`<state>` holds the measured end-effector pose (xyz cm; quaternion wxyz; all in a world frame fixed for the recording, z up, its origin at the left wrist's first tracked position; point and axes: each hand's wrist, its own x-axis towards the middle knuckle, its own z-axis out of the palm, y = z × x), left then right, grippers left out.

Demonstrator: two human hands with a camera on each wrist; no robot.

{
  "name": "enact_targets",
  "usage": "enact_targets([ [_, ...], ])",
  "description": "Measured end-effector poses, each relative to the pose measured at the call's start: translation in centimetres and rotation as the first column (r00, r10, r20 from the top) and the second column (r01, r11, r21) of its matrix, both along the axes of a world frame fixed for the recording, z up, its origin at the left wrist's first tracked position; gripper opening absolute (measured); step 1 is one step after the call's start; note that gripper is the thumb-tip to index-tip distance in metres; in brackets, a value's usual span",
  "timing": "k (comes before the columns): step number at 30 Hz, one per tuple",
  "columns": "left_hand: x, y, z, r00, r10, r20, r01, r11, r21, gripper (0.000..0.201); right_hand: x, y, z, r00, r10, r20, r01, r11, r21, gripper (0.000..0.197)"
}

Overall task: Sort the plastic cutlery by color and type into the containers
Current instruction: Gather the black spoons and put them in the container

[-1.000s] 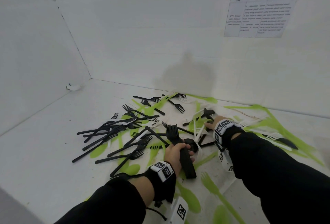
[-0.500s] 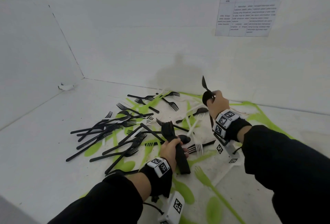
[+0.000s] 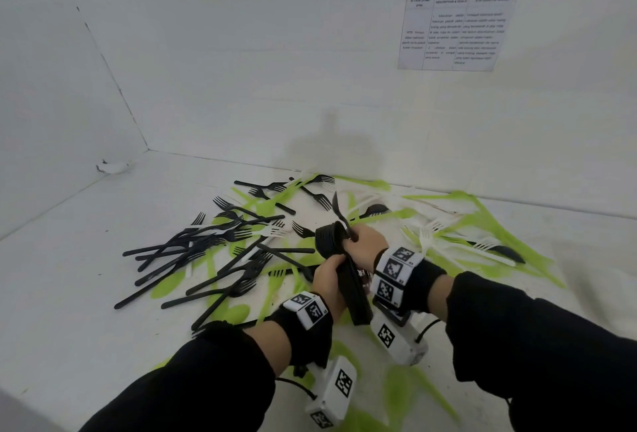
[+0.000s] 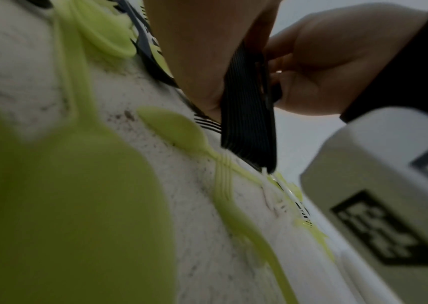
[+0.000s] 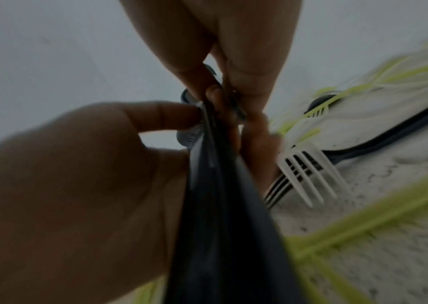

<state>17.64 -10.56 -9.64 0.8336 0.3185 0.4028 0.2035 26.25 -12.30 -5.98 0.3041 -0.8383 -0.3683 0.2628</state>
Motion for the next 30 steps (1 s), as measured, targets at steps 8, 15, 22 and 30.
enact_targets([
  [8,-0.6,-0.4,-0.8,0.992,0.119,-0.049,-0.11,0.981,0.16,0.017,-0.6,-0.4,-0.4,0.997,-0.018,0.074,0.02,1.0,-0.024,0.033],
  [15,-0.3,0.6,-0.1,0.979,0.201,-0.045,-0.193,0.971,0.138,0.032,-1.7,-1.3,-2.1,0.989,0.135,0.053,-0.129,0.986,-0.109,0.034],
  [22,-0.6,1.2,-0.4,0.991,0.129,-0.019,-0.125,0.981,0.145,0.028,-0.4,-0.6,-1.4,0.925,0.342,0.163,-0.287,0.914,-0.288,0.034],
  [30,-1.4,2.8,-0.7,0.989,0.135,-0.062,-0.124,0.981,0.151,0.005,3.6,4.4,0.5,0.874,0.387,0.294,-0.301,0.906,-0.298,0.046],
])
